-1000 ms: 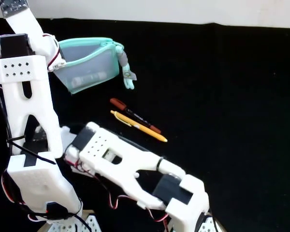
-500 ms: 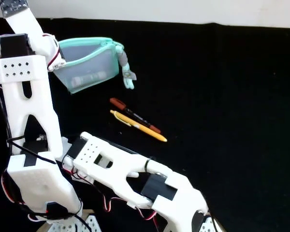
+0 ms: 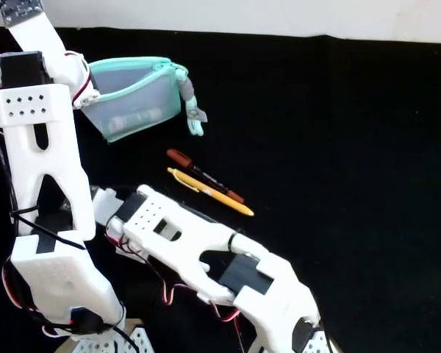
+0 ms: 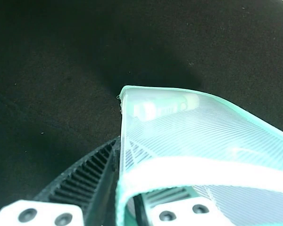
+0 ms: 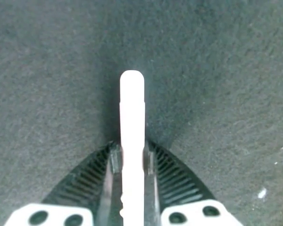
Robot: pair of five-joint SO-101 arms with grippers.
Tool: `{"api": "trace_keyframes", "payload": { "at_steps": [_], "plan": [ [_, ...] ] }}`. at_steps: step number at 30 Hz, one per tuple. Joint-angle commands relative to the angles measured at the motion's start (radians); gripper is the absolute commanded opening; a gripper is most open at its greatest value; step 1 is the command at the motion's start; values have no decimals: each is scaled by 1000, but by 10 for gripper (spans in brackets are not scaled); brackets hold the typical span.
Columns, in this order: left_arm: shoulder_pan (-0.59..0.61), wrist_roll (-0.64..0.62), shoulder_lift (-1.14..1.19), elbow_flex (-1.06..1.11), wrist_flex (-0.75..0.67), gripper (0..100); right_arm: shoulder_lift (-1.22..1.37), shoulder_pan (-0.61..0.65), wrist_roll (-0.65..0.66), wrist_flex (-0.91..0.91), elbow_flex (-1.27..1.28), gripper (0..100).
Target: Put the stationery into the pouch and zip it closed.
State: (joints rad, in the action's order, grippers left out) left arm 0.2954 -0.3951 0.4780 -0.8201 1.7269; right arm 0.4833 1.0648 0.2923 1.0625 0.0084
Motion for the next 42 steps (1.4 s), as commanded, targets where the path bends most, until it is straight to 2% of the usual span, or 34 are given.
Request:
{"api": "trace_keyframes", "payload": {
  "at_steps": [1,6,24,30,36,42],
  "plan": [
    [36,3,41,5,-9,7,5,-45,11,16,7,7],
    [36,3,42,5,-11,7,-22,-134,-69,65,-38,7],
    [31,2,41,5,-11,7,-323,-444,-397,67,8,6],
    [31,2,39,5,-11,7,-501,-539,-425,36,176,6],
    [30,2,42,5,-11,7,-748,-651,-425,-81,303,6],
    [13,2,42,5,-11,7,-765,-662,-422,-91,137,6]
  ]
}}
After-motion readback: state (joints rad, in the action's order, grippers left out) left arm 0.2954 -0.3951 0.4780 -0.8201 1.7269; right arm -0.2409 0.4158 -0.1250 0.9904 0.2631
